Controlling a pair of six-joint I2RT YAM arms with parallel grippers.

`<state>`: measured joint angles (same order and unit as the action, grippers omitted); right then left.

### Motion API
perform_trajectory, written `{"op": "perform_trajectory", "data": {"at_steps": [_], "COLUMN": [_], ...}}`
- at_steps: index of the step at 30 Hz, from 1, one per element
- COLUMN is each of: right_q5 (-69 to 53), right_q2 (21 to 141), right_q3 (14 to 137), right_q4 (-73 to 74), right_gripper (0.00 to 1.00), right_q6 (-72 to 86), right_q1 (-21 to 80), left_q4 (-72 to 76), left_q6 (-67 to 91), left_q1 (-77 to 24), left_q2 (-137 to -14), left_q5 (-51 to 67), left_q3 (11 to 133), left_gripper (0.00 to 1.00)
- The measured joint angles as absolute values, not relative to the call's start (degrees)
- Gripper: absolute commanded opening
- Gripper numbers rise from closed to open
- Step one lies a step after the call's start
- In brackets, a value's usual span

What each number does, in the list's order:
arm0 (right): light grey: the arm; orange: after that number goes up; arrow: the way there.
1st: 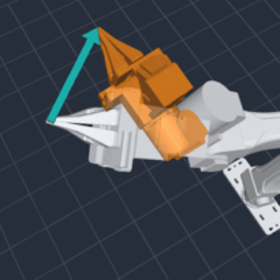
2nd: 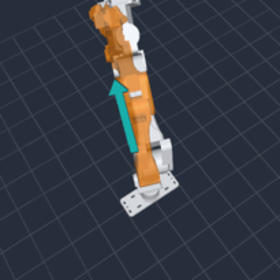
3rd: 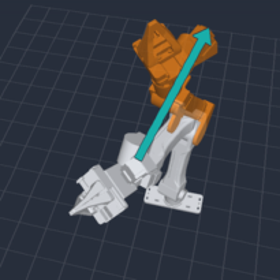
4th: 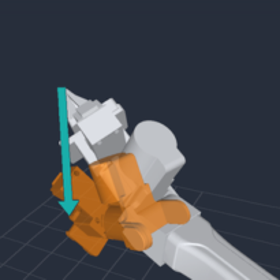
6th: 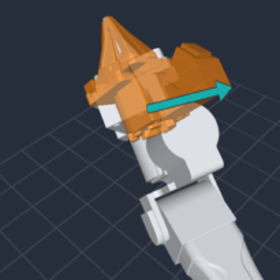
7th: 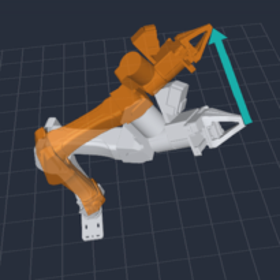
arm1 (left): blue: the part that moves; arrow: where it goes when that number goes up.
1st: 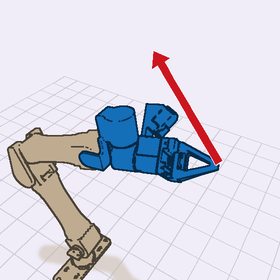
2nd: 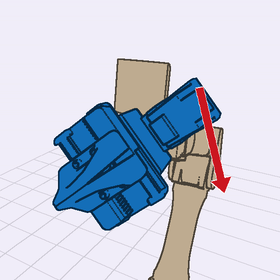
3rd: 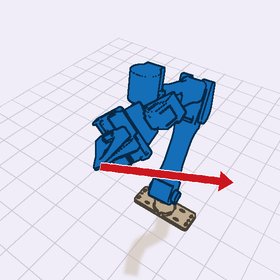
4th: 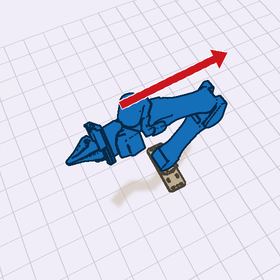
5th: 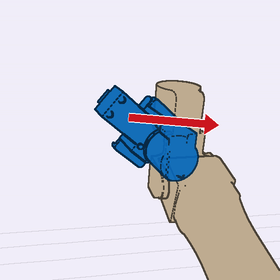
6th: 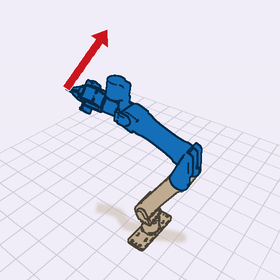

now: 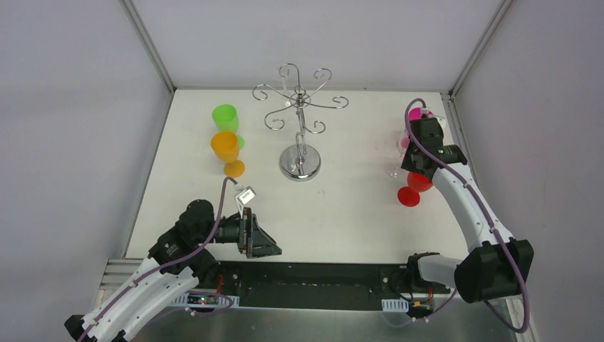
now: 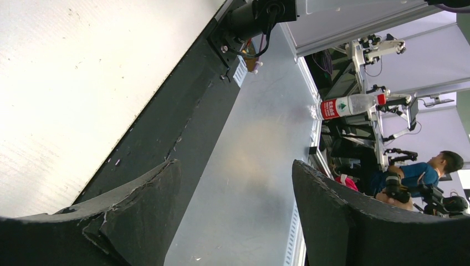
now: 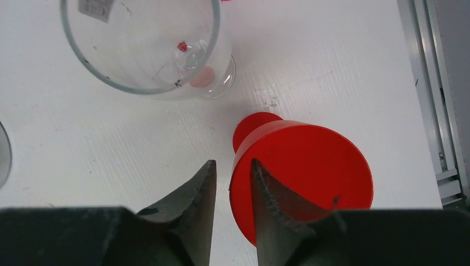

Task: Take the wine glass off the wine glass rack
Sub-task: Place the wine glass at the center of the board, then adjust the wine rack at the center of the board.

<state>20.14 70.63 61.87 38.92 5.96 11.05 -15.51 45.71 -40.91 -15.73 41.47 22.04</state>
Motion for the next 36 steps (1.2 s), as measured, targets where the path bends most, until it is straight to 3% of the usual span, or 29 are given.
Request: {"op": "perform_trajectory", "data": {"at_steps": [8, 21, 36], "right_q5": [18.5, 7.6, 4.0], "right_q2": [68.3, 63.9, 66.9], "right_q3": [67.9, 74.7, 89.9], "right_q4": [40.7, 42.0, 41.2], "right_gripper": [0.45, 0.54, 0.58], "right_q6": [6.4, 8.1, 11.2], "right_q1": [11.0, 12.3, 34.5], "left_q4": [-15.7, -17.1, -21.4], "left_q6": [45.7, 44.2, 43.2], "left_q1": [-40.9, -40.9, -40.9], "left_q2": [-16.4, -19.4, -22.2], "left_q5": [41.5, 40.4, 36.9], "left_q3": [22.3, 24.6, 27.2], "left_gripper": [0.75, 0.75, 0.75]}}
